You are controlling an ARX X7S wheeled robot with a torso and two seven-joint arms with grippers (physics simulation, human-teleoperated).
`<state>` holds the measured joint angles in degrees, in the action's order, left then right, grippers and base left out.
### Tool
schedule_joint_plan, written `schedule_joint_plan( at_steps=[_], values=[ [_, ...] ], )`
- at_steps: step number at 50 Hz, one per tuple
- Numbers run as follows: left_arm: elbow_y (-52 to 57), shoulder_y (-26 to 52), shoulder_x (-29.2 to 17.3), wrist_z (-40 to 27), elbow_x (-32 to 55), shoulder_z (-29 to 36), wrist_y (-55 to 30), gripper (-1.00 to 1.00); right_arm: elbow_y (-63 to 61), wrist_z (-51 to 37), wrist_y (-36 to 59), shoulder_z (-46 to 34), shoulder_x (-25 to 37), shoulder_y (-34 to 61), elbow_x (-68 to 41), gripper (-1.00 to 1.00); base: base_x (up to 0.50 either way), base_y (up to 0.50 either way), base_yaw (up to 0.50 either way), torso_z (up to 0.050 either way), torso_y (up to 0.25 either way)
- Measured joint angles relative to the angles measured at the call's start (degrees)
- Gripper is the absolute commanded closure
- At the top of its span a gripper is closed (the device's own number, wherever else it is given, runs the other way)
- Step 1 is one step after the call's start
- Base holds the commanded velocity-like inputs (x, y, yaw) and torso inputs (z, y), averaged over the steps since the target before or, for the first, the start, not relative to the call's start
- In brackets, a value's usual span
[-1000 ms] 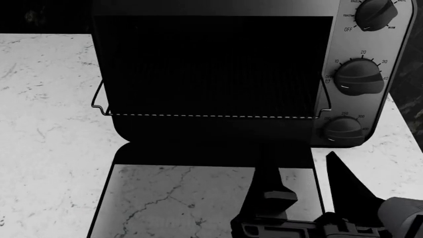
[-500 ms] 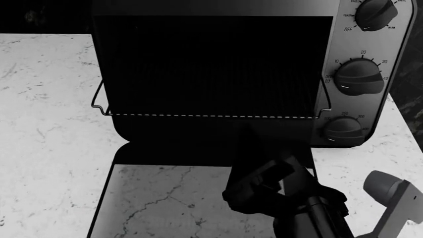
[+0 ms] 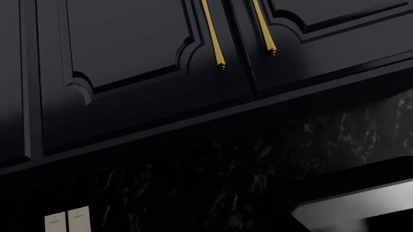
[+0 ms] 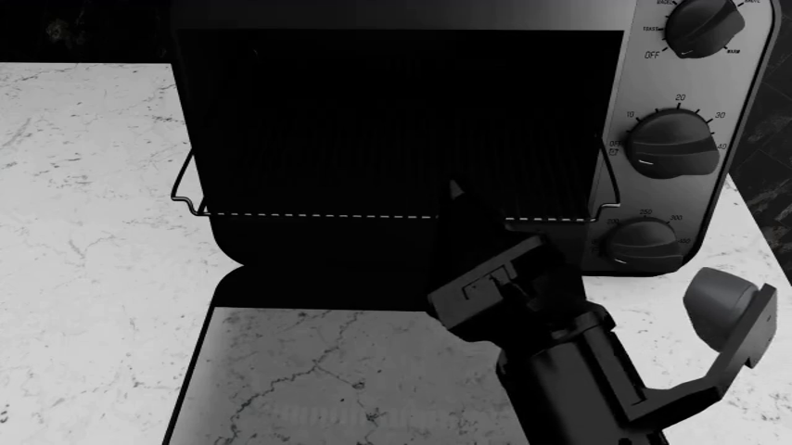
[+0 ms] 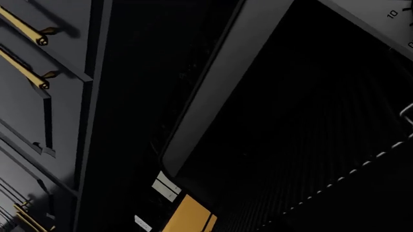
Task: Fully slide the toaster oven rack0 out.
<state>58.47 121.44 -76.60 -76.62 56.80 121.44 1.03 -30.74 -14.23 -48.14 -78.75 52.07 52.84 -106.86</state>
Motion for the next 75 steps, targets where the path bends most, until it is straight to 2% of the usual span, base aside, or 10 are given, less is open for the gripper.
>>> schedule_joint_plan(
  at_steps=[9, 19, 31, 44, 45, 49, 56, 69, 75],
  values=[
    [0.8, 1.5, 0.1, -0.5, 0.0, 0.8, 0.1, -1.00, 2.3, 5.5, 1.5, 2.6, -1.5, -0.3, -7.4, -1.00, 0.00, 0.00, 0.00, 0.000, 0.000],
    [1.2, 8.6, 0.8, -3.3, -2.0, 8.0, 3.9, -1.00, 9.1, 12.1, 4.3, 5.5, -4.7, -1.9, -17.1, -1.00, 0.00, 0.00, 0.00, 0.000, 0.000],
    [1.4, 11.6, 3.1, -6.9, -4.9, 13.5, 6.1, -1.00, 17.9, 16.8, 8.4, 8.4, -8.6, -1.1, -25.1, -1.00, 0.00, 0.00, 0.00, 0.000, 0.000],
    [1.5, 13.0, 5.2, -7.3, -5.3, 12.6, 7.2, -1.00, 27.0, 18.9, 12.1, 10.3, -12.6, 1.0, -30.1, -1.00, 0.00, 0.00, 0.00, 0.000, 0.000],
    [1.5, 13.1, 5.2, -7.2, -5.2, 12.3, 7.1, -1.00, 27.7, 18.8, 12.0, 10.3, -12.9, 1.1, -30.2, 1.00, 0.00, 0.00, 0.00, 0.000, 0.000],
    [1.5, 13.2, 5.1, -6.5, -4.6, 11.0, 6.9, -1.00, 29.1, 18.6, 11.7, 10.0, -13.7, 0.8, -31.5, 1.00, 0.00, 0.00, 0.00, 0.000, 0.000],
    [1.5, 13.4, 5.1, -6.9, -5.2, 12.1, 7.6, -1.00, 21.2, 18.8, 5.8, 9.7, -11.0, -4.0, -26.8, 1.00, 0.00, 0.00, 0.00, 0.000, 0.000],
    [1.5, 13.5, 7.9, -10.2, -7.7, 16.9, 10.1, -1.00, 4.2, 15.3, -5.2, 6.7, -3.7, -15.3, -10.0, 1.00, 0.00, 0.00, 0.00, 0.000, 0.000],
    [1.5, 13.5, 8.9, -11.4, -8.4, 18.4, 10.8, -1.00, -1.7, 9.9, -7.9, 7.1, -0.8, -20.2, -2.2, 1.00, 0.00, 0.00, 0.00, 0.000, 0.000]
  ],
)
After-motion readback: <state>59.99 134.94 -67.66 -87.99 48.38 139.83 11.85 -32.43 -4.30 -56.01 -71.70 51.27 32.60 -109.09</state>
